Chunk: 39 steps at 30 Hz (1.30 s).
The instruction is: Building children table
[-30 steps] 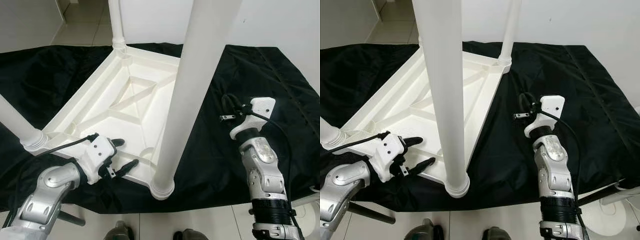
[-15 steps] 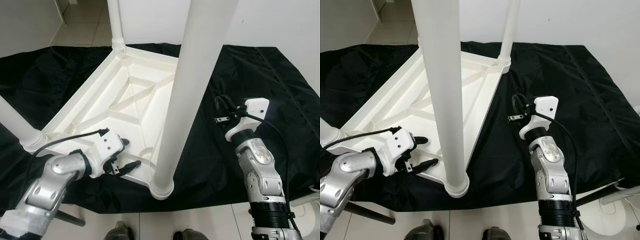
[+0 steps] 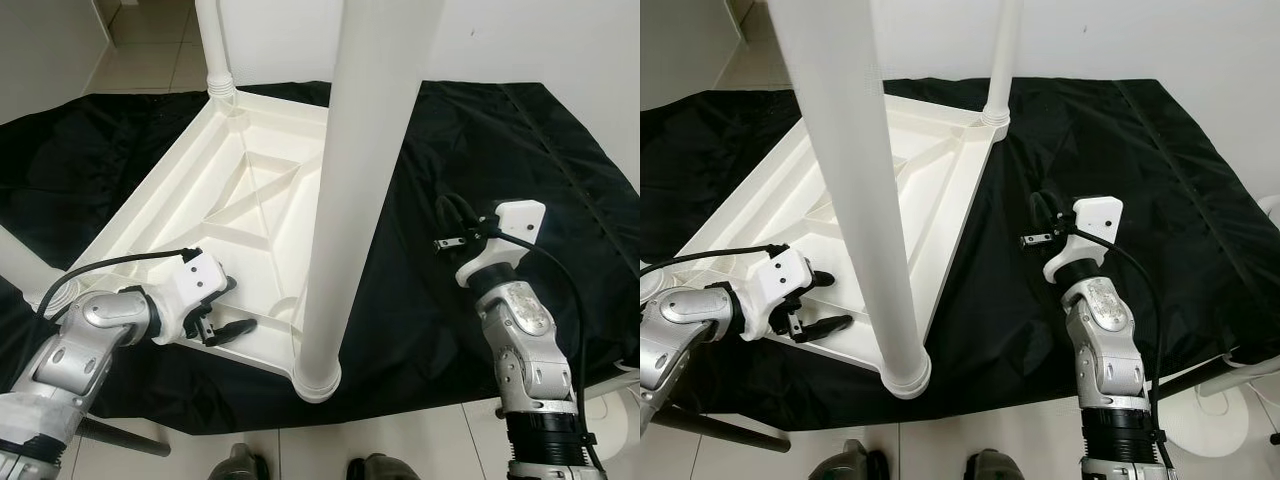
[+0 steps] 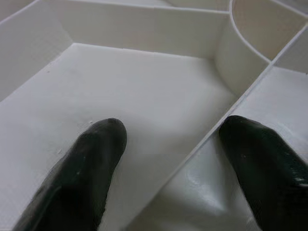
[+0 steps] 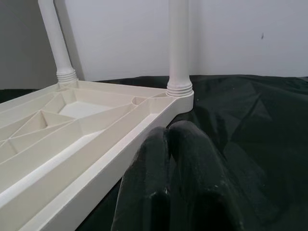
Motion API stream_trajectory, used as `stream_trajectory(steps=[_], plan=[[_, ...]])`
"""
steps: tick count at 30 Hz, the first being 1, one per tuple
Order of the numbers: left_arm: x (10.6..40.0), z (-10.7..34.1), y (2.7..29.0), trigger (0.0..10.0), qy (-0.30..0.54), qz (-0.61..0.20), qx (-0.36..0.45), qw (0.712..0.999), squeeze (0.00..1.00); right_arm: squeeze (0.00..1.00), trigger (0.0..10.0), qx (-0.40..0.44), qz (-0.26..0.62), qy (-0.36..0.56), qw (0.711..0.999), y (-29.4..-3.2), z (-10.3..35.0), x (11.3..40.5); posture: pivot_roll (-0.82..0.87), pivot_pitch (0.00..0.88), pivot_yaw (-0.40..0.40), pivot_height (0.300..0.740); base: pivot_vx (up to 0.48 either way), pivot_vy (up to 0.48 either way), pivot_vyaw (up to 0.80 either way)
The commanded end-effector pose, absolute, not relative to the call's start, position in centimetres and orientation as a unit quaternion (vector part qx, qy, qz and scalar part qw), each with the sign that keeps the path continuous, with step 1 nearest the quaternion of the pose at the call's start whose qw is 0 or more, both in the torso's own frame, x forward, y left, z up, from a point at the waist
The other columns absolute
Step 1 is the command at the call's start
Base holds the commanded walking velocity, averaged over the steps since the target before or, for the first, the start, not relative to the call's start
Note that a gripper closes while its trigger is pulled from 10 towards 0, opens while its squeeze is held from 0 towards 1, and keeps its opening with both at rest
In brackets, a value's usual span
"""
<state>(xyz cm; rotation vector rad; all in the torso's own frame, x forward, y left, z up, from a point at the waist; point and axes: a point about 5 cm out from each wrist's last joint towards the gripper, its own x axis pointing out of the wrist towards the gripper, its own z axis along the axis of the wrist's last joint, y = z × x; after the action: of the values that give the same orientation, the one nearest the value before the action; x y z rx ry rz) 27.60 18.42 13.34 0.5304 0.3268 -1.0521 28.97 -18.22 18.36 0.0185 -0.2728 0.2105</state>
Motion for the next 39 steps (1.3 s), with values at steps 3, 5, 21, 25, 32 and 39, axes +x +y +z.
stream_trajectory(steps=[3, 5, 21, 25, 32, 39], plan=[[27.4, 13.5, 19.3, 0.0, 0.165, -0.502, 0.236, 0.815, 0.0, 0.0, 10.0, 0.004, 0.103, -0.134, 0.986, -18.3, 18.4, 29.0, -0.05, 0.085, 0.047, 0.74, 0.0, 0.0, 0.0], [27.4, 13.6, 19.3, 0.0, 0.161, -0.502, 0.235, 0.817, 0.0, 0.0, 10.0, 0.003, 0.103, -0.136, 0.985, -18.4, 18.5, 29.1, -0.05, 0.08, 0.043, 0.74, 0.0, 0.0, 0.0], [27.6, 14.5, 18.5, 0.0, 0.107, -0.459, 0.206, 0.857, 0.0, 0.0, 10.0, 0.002, 0.11, -0.136, 0.985, -17.9, 18.6, 30.0, -0.01, 0.087, 0.005, 0.74, 0.0, 0.0, 0.0], [28.0, 14.7, 16.8, 0.0, 0.083, -0.451, 0.185, 0.869, 0.0, 0.0, 10.0, 0.012, 0.068, -0.146, 0.987, -18.6, 18.9, 30.5, -0.01, 0.088, 0.006, 0.74, 0.0, 0.0, 0.0], [28.5, 14.8, 16.7, 0.0, 0.074, -0.416, 0.173, 0.89, 0.0, 0.0, 10.0, 0.019, 0.034, -0.154, 0.987, -19.2, 19.0, 30.2, -0.03, 0.082, 0.02, 0.74, 0.0, 0.0, 0.0], [28.2, 14.4, 16.6, 0.0, 0.077, -0.39, 0.158, 0.904, 0.0, 0.0, 10.0, 0.017, 0.024, -0.149, 0.988, -19.7, 18.5, 29.5, -0.04, 0.089, 0.029, 0.74, 0.0, 0.0, 0.0]])
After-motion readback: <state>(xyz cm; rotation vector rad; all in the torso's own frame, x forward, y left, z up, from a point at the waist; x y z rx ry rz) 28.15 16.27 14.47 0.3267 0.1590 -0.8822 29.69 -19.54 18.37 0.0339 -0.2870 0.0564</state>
